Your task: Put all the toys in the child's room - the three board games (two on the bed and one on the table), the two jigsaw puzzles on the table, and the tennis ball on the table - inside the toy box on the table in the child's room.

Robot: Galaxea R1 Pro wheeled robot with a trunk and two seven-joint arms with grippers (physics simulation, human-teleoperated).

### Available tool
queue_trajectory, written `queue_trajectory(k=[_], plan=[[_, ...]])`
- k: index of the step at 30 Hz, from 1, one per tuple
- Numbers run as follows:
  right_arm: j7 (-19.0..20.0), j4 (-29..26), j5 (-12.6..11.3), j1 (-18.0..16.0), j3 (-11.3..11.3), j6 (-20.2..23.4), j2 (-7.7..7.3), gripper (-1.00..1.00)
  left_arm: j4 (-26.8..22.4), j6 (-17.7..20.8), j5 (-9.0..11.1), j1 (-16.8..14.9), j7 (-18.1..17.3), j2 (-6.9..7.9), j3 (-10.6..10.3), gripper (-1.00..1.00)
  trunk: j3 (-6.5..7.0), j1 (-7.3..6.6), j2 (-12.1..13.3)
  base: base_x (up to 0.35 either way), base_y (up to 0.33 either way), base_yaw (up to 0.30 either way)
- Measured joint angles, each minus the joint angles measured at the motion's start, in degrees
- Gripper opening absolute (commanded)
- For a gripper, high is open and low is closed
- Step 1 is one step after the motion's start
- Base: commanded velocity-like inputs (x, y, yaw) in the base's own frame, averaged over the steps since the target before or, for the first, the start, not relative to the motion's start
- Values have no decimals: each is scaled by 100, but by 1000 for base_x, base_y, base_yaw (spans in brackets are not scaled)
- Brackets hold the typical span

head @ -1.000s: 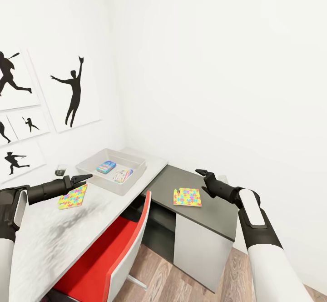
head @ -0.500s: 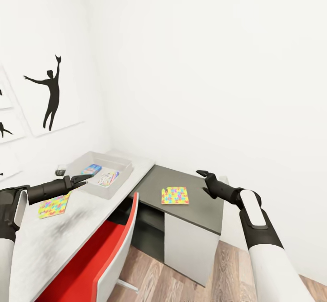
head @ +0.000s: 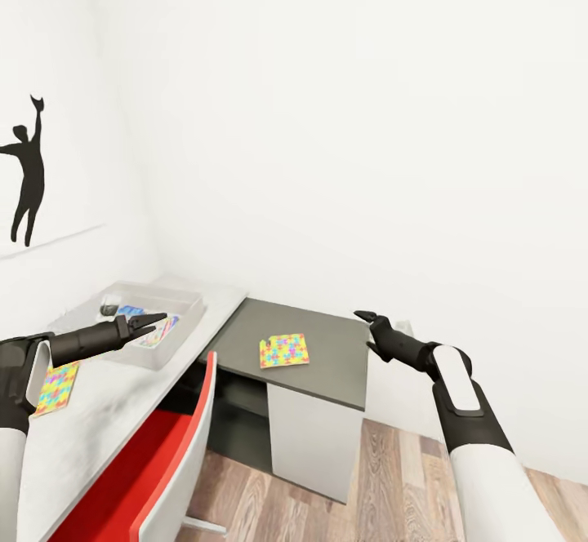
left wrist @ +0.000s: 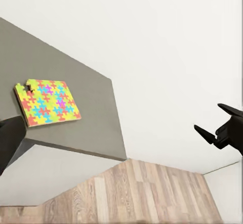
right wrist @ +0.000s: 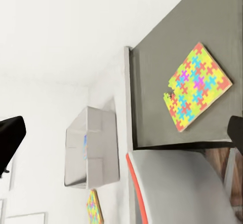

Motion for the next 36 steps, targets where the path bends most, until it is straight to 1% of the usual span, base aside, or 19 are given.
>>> queue_trajectory(k=[12,16,17,20,22,23,24,25,28,29,30,31,33,34,36], plan=[[0,0,6,37,-4,0,-2,100,0,0,0,0,7,0,0,100,0,0,0,0,0,-283],[5,-1,12,50,-15,5,-10,100,0,0,0,0,8,0,0,100,0,0,0,0,0,-283],[9,-2,15,69,-16,6,-33,100,0,0,-3,0,9,0,0,100,0,0,0,0,0,-280],[16,-25,-7,187,-19,16,-234,100,-1,-1,-6,1,13,1,0,100,0,0,0,0,0,-264],[50,-60,-21,350,-25,28,-392,100,-1,-3,-11,1,22,4,-5,100,0,0,0,0,0,-244],[73,-75,-29,409,-27,30,-436,100,0,-5,-13,1,23,5,-8,100,0,0,0,0,0,-220],[136,-128,-25,538,-29,39,-528,100,-1,-4,-17,1,25,7,-8,100,-1,0,0,0,0,-207],[183,-169,-33,619,-30,43,-579,100,-1,-3,-18,1,25,9,-9,100,0,0,0,0,0,-183],[619,-362,-44,1226,-54,59,-851,100,-2,-6,-22,2,34,13,-13,100,-6,0,0,0,0,-115],[725,-381,-68,1340,-68,57,-886,100,-2,-7,-23,2,37,12,-14,100,-8,0,0,0,0,-55],[956,-406,-87,1537,-111,53,-945,100,-3,-7,-23,2,42,12,-15,100,-13,0,-1,0,0,-35],[1217,-422,-118,1718,-171,44,-988,100,-3,-7,-25,2,50,12,-16,100,-17,0,-1,0,0,-23],[1804,-435,-98,2016,-266,28,-1035,100,-3,-6,-33,2,66,12,-19,100,-29,0,-1,0,0,-13],[1945,-439,-94,2086,-282,25,-1042,100,-2,-5,-34,2,69,11,-21,100,-35,0,0,0,0,-7],[2393,-447,-68,2306,-329,15,-1058,100,-2,-1,-42,2,81,11,-19,100,-50,0,0,0,0,-4]])
